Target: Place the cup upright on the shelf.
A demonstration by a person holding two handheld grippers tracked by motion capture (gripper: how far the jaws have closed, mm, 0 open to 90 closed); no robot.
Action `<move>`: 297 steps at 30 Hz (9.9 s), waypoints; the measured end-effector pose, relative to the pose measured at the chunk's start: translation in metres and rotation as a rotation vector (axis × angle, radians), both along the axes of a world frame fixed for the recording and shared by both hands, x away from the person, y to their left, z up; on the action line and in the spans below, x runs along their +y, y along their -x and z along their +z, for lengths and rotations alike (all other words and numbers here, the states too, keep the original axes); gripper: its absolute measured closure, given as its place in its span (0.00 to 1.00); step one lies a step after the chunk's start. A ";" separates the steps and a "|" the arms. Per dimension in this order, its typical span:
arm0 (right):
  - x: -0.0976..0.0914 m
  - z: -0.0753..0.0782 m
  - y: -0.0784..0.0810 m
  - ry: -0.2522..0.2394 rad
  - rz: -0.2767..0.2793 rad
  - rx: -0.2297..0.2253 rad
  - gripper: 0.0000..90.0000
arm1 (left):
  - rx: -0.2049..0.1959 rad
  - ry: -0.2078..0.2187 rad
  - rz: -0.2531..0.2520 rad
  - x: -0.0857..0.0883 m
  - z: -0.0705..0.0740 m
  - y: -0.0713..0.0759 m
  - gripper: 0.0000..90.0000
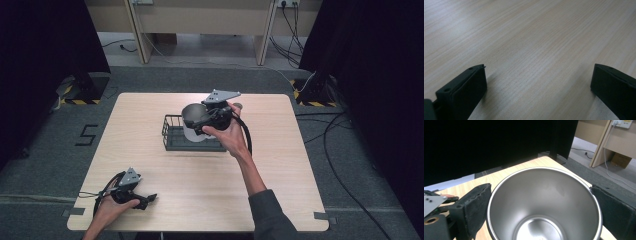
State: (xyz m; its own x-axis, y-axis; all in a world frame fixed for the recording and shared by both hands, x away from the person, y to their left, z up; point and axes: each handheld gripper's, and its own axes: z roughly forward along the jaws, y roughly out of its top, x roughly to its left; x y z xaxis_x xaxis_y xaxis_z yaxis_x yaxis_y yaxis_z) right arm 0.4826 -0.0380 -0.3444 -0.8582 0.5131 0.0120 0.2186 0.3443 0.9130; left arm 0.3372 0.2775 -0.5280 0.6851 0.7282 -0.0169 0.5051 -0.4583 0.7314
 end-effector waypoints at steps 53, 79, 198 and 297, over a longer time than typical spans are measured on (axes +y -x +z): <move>0.022 -0.042 -0.067 0.081 0.052 0.085 0.07 | 0.000 -0.001 0.000 0.000 0.000 0.000 0.00; 0.022 -0.042 -0.064 0.066 0.014 0.069 0.21 | 0.000 0.000 0.000 0.000 0.000 0.000 0.00; -0.064 -0.095 0.107 0.015 -0.148 0.049 0.18 | -0.001 -0.003 0.001 0.001 0.000 0.005 0.00; -0.108 -0.171 0.173 0.194 -0.250 0.159 0.17 | 0.000 -0.004 0.001 0.001 0.000 0.005 0.00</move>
